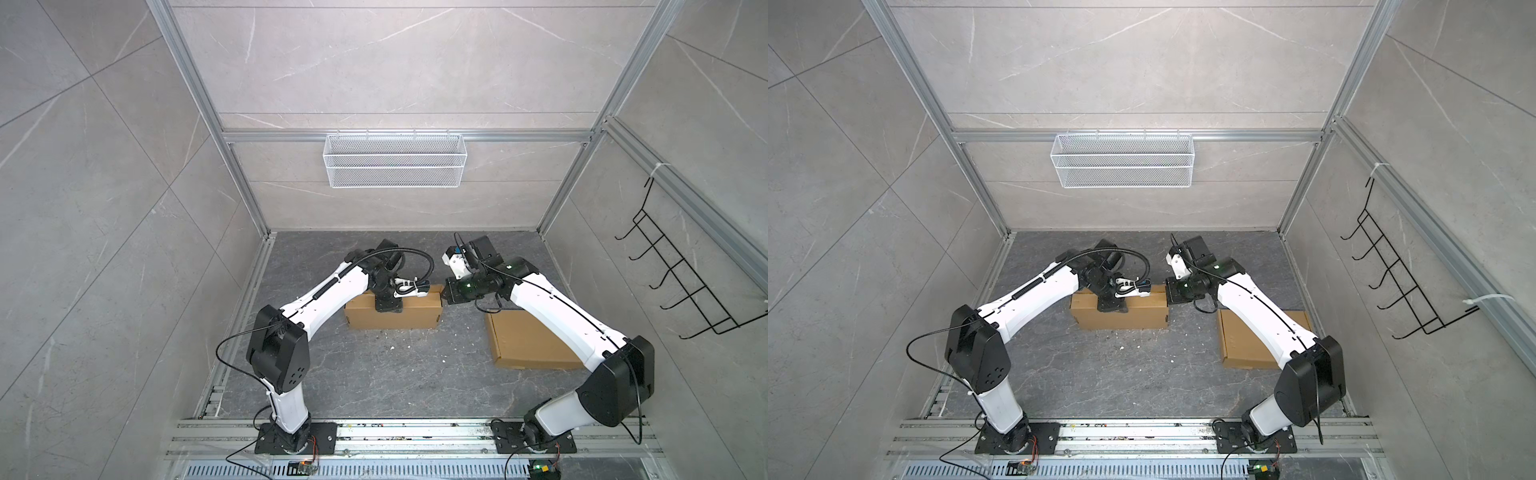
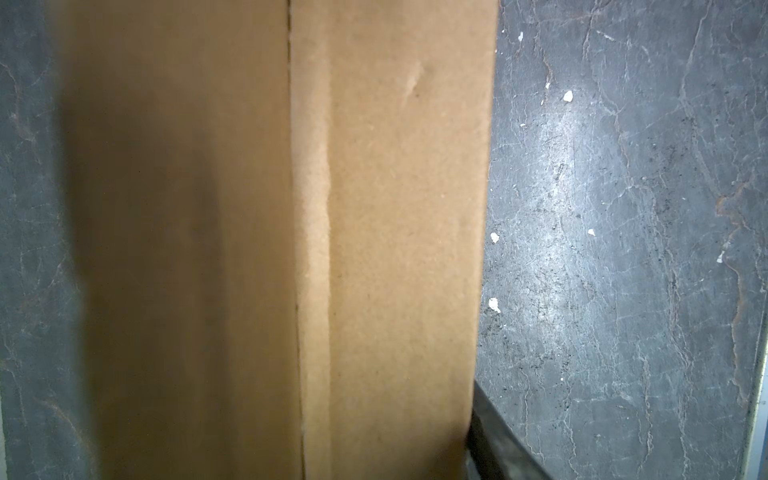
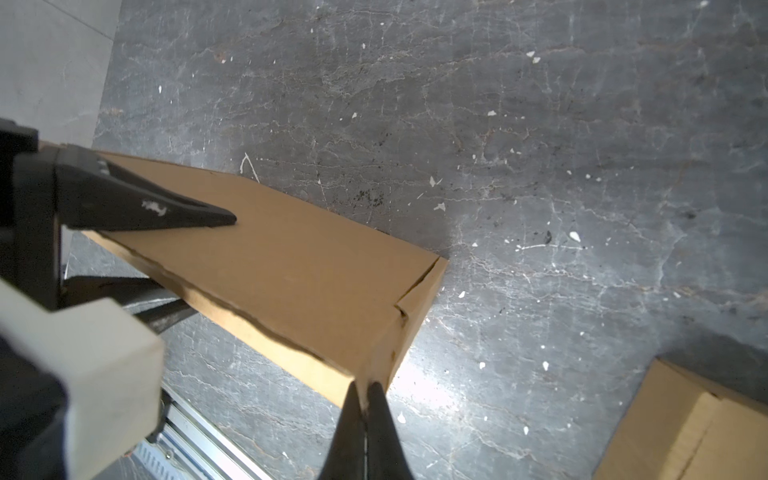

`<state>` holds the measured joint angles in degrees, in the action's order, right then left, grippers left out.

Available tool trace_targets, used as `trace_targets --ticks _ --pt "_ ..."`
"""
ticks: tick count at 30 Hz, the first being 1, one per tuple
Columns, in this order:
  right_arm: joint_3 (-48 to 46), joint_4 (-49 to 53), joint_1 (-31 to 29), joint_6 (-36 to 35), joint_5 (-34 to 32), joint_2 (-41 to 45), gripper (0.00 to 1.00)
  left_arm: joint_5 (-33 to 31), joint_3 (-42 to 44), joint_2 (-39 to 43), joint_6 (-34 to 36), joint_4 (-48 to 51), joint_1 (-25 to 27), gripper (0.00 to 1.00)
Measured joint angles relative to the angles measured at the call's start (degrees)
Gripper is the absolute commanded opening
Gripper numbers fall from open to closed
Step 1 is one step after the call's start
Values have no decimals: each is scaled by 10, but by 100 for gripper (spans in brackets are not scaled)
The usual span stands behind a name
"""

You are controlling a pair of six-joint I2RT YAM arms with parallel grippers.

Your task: Fold the paper box

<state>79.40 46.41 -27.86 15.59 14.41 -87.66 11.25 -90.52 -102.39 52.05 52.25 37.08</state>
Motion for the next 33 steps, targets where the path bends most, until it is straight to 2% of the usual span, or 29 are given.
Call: trace_targets --ticks 8,25,30,33 --pt "-7 -16 -7 34 -17 0 0 0 0 0 0 -2 0 49" --pt "-14 -38 -10 41 -42 0 0 -34 -4 0 -19 -6 -5 77" --pt "-14 -38 -10 41 -44 0 0 -29 -5 36 -34 -5 -15 81" --pt "-14 -38 -11 39 -46 0 0 -15 -4 88 -56 -14 -36 80"
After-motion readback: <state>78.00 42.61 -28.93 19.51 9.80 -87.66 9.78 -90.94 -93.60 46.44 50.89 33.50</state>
